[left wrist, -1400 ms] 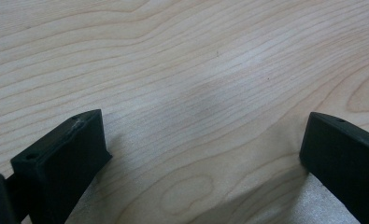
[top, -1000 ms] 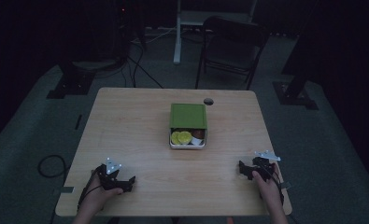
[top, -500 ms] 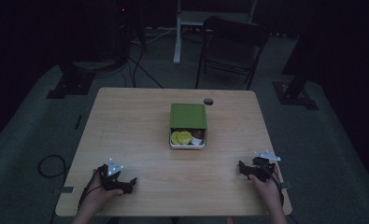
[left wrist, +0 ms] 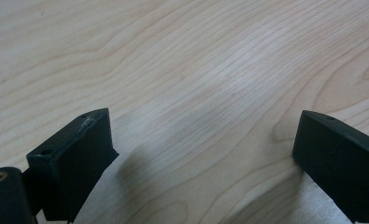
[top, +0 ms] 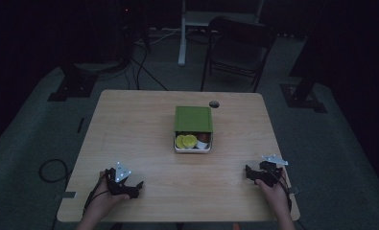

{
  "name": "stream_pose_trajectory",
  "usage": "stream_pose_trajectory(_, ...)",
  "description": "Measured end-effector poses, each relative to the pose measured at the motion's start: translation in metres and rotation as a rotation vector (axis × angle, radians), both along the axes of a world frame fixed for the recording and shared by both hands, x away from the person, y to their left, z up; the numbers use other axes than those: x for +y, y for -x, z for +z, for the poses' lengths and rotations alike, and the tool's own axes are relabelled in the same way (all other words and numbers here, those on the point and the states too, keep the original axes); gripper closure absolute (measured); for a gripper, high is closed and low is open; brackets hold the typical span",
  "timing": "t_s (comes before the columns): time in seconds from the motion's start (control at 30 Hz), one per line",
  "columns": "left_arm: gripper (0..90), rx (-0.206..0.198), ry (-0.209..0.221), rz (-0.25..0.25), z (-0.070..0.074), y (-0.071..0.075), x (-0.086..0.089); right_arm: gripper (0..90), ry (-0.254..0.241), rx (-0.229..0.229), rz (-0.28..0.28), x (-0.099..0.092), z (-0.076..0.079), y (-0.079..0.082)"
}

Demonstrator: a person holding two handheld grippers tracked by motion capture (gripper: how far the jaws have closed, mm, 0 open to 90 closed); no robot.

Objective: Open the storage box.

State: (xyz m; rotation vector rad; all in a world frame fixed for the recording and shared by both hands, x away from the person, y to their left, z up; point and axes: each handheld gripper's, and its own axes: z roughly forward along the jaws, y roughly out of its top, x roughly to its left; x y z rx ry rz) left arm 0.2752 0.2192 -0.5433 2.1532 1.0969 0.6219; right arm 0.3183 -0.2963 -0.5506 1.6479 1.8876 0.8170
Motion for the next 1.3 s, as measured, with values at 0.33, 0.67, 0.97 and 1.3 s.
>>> stream_pose_trajectory(0.33,5.3,-0.079,-0.021,-0.072,0.007,-0.001,-0.018,10.6,0.0,0.0,0.0,0.0,0.0,0.0)
stream_pose_trajectory(0.67,5.3,-0.147,-0.092,-0.152,0.007,-0.001,-0.039,10.6,0.0,0.0,0.0,0.0,0.0,0.0)
stream_pose_trajectory(0.97,5.3,-0.223,-0.155,-0.216,0.009,-0.001,-0.059,10.6,0.0,0.0,0.0,0.0,0.0,0.0)
stream_pose_trajectory(1.3,5.3,-0.289,-0.224,-0.281,0.011,-0.002,-0.077,10.6,0.0,0.0,0.0,0.0,0.0,0.0)
